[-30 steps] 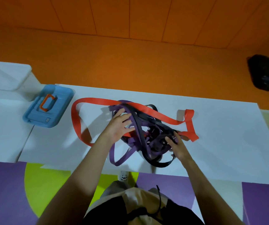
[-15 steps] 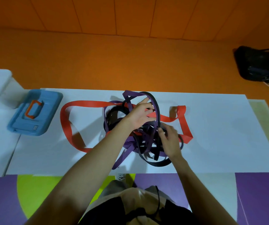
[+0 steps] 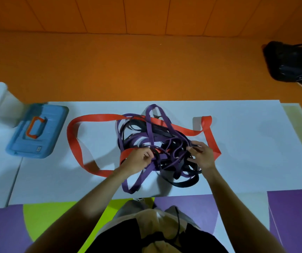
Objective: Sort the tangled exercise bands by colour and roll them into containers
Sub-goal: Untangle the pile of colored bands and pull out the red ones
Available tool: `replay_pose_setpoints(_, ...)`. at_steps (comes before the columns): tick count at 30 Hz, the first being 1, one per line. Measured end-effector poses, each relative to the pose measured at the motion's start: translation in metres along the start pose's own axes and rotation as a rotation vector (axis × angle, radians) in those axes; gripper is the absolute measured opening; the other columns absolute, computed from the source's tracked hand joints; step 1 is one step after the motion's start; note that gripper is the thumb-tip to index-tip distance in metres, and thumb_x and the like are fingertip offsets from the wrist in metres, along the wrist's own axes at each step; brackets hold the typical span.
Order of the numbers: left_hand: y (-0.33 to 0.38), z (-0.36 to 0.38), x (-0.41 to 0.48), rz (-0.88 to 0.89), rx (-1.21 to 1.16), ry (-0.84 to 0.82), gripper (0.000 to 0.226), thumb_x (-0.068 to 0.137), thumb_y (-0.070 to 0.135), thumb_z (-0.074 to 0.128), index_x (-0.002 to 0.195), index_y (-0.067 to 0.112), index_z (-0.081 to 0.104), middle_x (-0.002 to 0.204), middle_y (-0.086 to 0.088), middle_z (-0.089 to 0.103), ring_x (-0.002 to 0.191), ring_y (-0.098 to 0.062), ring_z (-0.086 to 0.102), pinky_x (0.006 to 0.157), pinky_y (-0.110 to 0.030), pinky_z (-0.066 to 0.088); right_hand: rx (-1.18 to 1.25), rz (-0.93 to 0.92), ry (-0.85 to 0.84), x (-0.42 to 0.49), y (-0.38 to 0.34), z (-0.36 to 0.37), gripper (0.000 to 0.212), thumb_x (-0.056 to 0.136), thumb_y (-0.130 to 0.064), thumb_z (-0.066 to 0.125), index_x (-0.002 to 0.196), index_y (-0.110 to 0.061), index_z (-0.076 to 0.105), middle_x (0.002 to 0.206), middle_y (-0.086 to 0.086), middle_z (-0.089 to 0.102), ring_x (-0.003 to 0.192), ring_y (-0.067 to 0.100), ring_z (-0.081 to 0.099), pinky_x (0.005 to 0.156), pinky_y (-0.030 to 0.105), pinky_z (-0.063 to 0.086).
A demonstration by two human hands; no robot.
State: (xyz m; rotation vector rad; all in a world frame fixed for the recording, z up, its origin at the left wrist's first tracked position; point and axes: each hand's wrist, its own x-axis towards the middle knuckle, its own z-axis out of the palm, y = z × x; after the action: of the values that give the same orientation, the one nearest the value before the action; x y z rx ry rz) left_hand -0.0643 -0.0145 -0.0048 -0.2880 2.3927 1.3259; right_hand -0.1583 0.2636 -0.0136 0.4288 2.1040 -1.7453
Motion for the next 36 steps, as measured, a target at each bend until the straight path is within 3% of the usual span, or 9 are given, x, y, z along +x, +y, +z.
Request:
replay_pose_setpoints(8,-0.026,0.041,0.006,0.236,0.827,-0.131,0.052,0.095,0.027,0.067,0.146,0.025,0.056,0.147,0.004,0.053,0.141,-0.029,0.040,0.115,-0.048,0.036,0.201,-0.011,0.082,0.001,-0.007,-0.017,0.043,0.086,0.001,0.078,0.123,0.010,0.058,0.096,0.021,0.075,0.084,0.032,0.076,0.071,0.037,0.066)
replay_pose_setpoints(13,-0.030,0.060,0.010,0.285,0.983,-0.050,0.052,0.076,0.041,0.086,0.124,0.027,0.071,0.126,0.001,0.064,0.121,-0.031,0.056,0.100,-0.049,0.047,-0.038,-0.003,0.162,0.004,0.002,-0.026,0.031,0.088,-0.003,0.079,0.117,-0.006,0.068,0.109,0.019,0.076,0.098,0.036,0.074,0.087,0.048,0.064)
replay_pose_setpoints(17,-0.027,0.060,0.012,0.330,1.010,0.016,0.035,0.084,0.045,0.079,0.111,0.023,0.076,0.126,0.001,0.061,0.126,-0.032,0.051,0.103,-0.050,0.040,-0.477,-0.136,0.374,-0.009,-0.003,-0.017,0.016,0.090,-0.009,0.073,0.105,-0.015,0.074,0.106,0.004,0.072,0.086,0.015,0.067,0.081,0.024,0.049)
replay_pose_setpoints(19,-0.027,0.062,0.012,0.320,1.045,-0.013,0.036,0.078,0.051,0.083,0.105,0.027,0.079,0.117,0.005,0.066,0.116,-0.028,0.057,0.096,-0.048,0.042,-0.494,-0.206,0.277,-0.019,-0.005,-0.007,0.012,0.093,-0.004,0.069,0.087,-0.013,0.071,0.086,0.005,0.072,0.067,0.008,0.066,0.067,0.015,0.050)
replay_pose_setpoints(24,-0.036,0.074,0.005,0.428,0.723,0.094,0.054,0.070,0.029,0.090,0.121,0.026,0.073,0.102,0.009,0.075,0.101,-0.020,0.066,0.090,-0.041,0.033,-0.668,-0.130,-0.104,-0.019,0.027,0.021,0.010,0.093,-0.003,0.067,0.089,-0.005,0.076,0.080,0.011,0.076,0.067,0.023,0.075,0.069,0.047,0.063)
replay_pose_setpoints(27,-0.028,0.071,-0.004,0.269,0.195,0.094,0.056,0.089,0.031,0.069,0.139,0.031,0.045,0.120,0.007,0.073,0.116,-0.017,0.064,0.104,-0.041,0.035,-0.600,-0.164,-0.118,-0.023,0.037,0.034,0.012,0.095,-0.008,0.068,0.100,-0.013,0.078,0.091,0.006,0.075,0.075,0.027,0.070,0.072,0.040,0.057)
replay_pose_setpoints(30,-0.009,0.067,-0.005,0.054,-0.220,0.116,0.054,0.084,0.045,0.071,0.124,0.039,0.034,0.117,0.007,0.071,0.115,-0.015,0.061,0.102,-0.041,0.043,-0.397,-0.185,-0.219,-0.038,0.042,0.049,0.028,0.096,-0.015,0.063,0.110,-0.036,0.074,0.125,0.008,0.068,0.107,0.034,0.071,0.086,0.041,0.058)
replay_pose_setpoints(33,0.006,0.064,0.003,0.039,-0.117,0.086,0.051,0.081,0.047,0.076,0.113,0.034,0.040,0.104,0.016,0.067,0.108,-0.015,0.064,0.100,-0.047,0.043,-0.354,-0.165,-0.276,-0.052,0.052,0.053,0.059,0.098,0.000,0.054,0.112,-0.054,0.072,0.161,0.004,0.036,0.155,0.015,0.023,0.118,0.039,0.036)
replay_pose_setpoints(36,0.007,0.066,0.006,-0.029,0.084,0.086,0.033,0.088,0.041,0.073,0.101,0.026,0.047,0.093,0.013,0.064,0.100,-0.022,0.063,0.097,-0.045,0.041,-0.403,-0.203,-0.314,-0.059,0.059,0.050,0.070,0.091,0.004,0.046,0.113,-0.056,0.075,0.166,0.000,0.027,0.155,0.015,0.023,0.115,0.041,0.040)
